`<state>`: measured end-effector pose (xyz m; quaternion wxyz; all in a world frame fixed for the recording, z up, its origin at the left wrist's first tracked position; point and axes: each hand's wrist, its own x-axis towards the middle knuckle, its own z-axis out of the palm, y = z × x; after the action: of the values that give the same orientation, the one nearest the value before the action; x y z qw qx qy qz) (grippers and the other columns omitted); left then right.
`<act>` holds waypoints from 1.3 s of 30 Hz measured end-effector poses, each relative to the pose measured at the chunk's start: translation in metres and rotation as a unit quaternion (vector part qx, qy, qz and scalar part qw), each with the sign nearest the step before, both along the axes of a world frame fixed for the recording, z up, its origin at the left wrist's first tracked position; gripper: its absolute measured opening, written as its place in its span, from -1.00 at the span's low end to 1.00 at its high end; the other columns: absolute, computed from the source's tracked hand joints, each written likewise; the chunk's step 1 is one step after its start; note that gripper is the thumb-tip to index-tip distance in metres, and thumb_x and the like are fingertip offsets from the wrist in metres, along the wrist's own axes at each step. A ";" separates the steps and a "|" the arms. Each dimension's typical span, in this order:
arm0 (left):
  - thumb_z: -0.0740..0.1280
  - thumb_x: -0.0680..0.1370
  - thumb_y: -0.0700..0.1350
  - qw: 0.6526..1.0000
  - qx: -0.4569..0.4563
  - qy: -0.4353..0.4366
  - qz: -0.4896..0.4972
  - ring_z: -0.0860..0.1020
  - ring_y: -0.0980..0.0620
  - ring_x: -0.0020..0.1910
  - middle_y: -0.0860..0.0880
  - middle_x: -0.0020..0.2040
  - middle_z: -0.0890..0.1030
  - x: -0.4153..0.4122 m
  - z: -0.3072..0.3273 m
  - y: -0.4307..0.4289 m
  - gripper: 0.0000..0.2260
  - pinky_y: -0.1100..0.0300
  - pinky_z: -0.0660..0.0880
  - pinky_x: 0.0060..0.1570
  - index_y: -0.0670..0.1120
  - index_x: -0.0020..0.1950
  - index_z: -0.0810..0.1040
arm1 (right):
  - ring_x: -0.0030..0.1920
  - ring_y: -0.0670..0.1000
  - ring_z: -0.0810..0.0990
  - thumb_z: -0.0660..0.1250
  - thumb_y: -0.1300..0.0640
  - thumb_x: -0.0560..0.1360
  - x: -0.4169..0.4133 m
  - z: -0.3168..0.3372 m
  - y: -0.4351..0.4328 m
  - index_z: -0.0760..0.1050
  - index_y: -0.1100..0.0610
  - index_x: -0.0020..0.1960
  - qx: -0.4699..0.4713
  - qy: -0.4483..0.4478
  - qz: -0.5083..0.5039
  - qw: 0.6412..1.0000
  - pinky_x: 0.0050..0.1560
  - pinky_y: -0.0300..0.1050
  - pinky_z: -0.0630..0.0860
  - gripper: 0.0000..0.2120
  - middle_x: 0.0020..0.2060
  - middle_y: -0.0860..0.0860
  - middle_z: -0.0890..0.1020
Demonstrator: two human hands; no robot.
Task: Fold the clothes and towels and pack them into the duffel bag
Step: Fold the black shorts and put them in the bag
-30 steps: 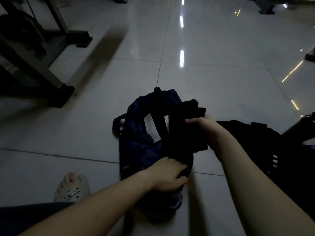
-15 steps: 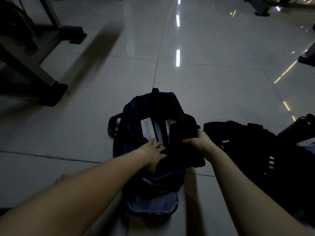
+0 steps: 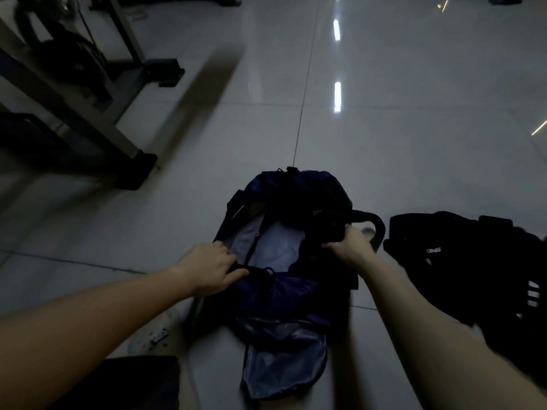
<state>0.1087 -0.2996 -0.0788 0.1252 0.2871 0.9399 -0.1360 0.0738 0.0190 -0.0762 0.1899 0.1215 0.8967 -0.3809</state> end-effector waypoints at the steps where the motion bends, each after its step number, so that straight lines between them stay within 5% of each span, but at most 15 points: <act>1: -0.28 0.57 0.40 0.999 0.048 -0.005 0.015 0.57 -0.13 -0.01 -0.11 -0.08 0.63 0.005 -0.003 -0.003 -0.21 0.04 0.49 -0.11 -0.05 -0.04 0.63 | -0.02 0.17 0.64 0.43 0.11 0.46 0.000 -0.002 -0.003 0.50 0.16 0.10 0.008 -0.001 0.003 1.000 0.06 0.17 0.61 -0.74 -0.04 0.14 0.66; 5: 0.05 0.59 0.13 0.991 0.117 0.057 0.036 0.59 -0.18 -0.14 -0.13 -0.17 0.59 0.010 -0.014 0.004 -0.50 0.05 0.50 -0.26 -0.14 -0.26 0.62 | -0.05 0.15 0.66 0.40 0.14 0.46 -0.004 0.011 -0.024 0.47 0.14 0.12 -0.043 -0.010 -0.034 0.998 0.05 0.17 0.64 -0.74 -0.08 0.12 0.64; 9: 0.34 0.48 -0.05 0.978 0.149 0.130 0.065 0.53 -0.23 0.15 -0.20 0.25 0.56 0.006 0.001 0.013 -0.76 -0.04 0.50 -0.05 -0.18 -0.24 0.67 | -0.04 0.17 0.66 0.37 0.14 0.42 -0.012 0.018 -0.069 0.46 0.23 0.08 -0.116 -0.011 -0.080 0.990 0.06 0.18 0.65 -0.71 -0.11 0.16 0.60; 11: 0.38 0.50 -0.07 0.963 0.161 0.106 0.191 0.51 -0.20 0.13 -0.17 0.29 0.49 0.006 0.007 0.013 -0.82 0.02 0.45 -0.11 -0.17 -0.17 0.64 | -0.01 0.19 0.66 0.39 0.18 0.46 -0.014 0.006 -0.096 0.45 0.31 0.17 -0.135 -0.034 -0.091 0.986 0.09 0.15 0.64 -0.66 -0.11 0.16 0.59; 15: 0.38 0.54 -0.10 0.886 0.268 -0.002 0.378 0.57 -0.11 -0.12 -0.15 -0.04 0.63 0.013 -0.003 0.006 -0.86 0.14 0.39 -0.25 -0.18 -0.05 0.53 | 0.17 0.27 0.60 0.38 0.14 0.52 -0.008 -0.018 -0.130 0.23 0.33 0.39 -0.058 -0.074 -0.103 0.990 0.11 0.01 0.56 -0.44 0.19 0.24 0.58; 19: 0.38 0.53 -0.10 0.832 0.370 0.003 0.413 0.54 -0.05 -0.13 -0.11 -0.01 0.65 0.024 -0.002 0.023 -0.77 0.14 0.43 -0.16 -0.15 0.15 0.55 | 0.21 0.27 0.58 0.35 0.17 0.54 -0.015 -0.031 -0.143 0.29 0.30 0.39 -0.031 -0.089 -0.120 0.988 0.11 0.01 0.54 -0.50 0.23 0.23 0.56; 24: 0.38 0.46 -0.14 0.811 0.442 -0.019 0.383 0.61 -0.02 0.03 -0.03 0.06 0.65 0.031 0.007 0.030 -0.47 0.10 0.56 0.08 0.00 0.44 0.44 | -0.06 0.17 0.63 0.34 0.36 0.54 -0.018 -0.036 -0.160 0.46 0.24 0.18 -0.314 -0.124 -0.189 0.922 -0.09 0.02 0.61 -0.77 -0.02 0.19 0.63; 30: 0.40 0.42 -0.08 0.807 0.444 -0.057 0.385 0.62 0.07 -0.13 0.06 -0.05 0.66 0.030 0.006 0.011 -0.40 0.07 0.61 -0.02 0.04 0.47 0.40 | 0.22 0.12 0.53 0.28 0.18 0.63 -0.006 -0.048 -0.163 0.41 0.27 0.41 -0.097 -0.168 0.053 0.980 0.18 -0.06 0.44 -0.62 0.27 0.15 0.54; 33: 0.39 0.41 -0.06 0.808 0.444 -0.078 0.379 0.62 0.08 -0.14 0.08 -0.06 0.64 0.034 0.005 0.010 -0.39 0.04 0.61 -0.02 0.10 0.46 0.36 | 0.24 0.19 0.56 0.36 0.07 0.59 -0.007 -0.053 -0.162 0.42 0.22 0.39 -0.020 -0.092 0.050 0.994 0.07 -0.06 0.50 -0.57 0.28 0.17 0.57; 37: 0.41 0.44 -0.10 0.815 0.440 -0.045 0.375 0.57 0.03 -0.21 0.11 -0.23 0.53 0.037 0.000 0.007 -0.45 0.10 0.50 -0.15 0.09 0.40 0.35 | 0.24 0.29 0.55 0.44 0.19 0.50 0.010 -0.060 -0.153 -0.13 0.17 0.63 0.066 0.037 0.081 0.994 0.06 0.02 0.51 -0.06 0.38 0.23 0.38; 39: 0.41 0.44 -0.11 0.814 0.444 -0.059 0.371 0.61 -0.10 -0.14 0.12 -0.23 0.51 0.038 -0.001 0.006 -0.40 0.11 0.49 -0.16 0.08 0.45 0.33 | 0.22 0.28 0.55 0.40 0.20 0.51 0.015 -0.061 -0.155 0.02 0.18 0.59 0.106 0.061 0.181 0.976 0.07 0.05 0.51 -0.20 0.35 0.24 0.42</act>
<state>0.1470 -0.2931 -0.0796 0.0808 -0.0517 0.9241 0.3699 0.0892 -0.1356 -0.1376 0.1863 -0.0466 0.9489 -0.2503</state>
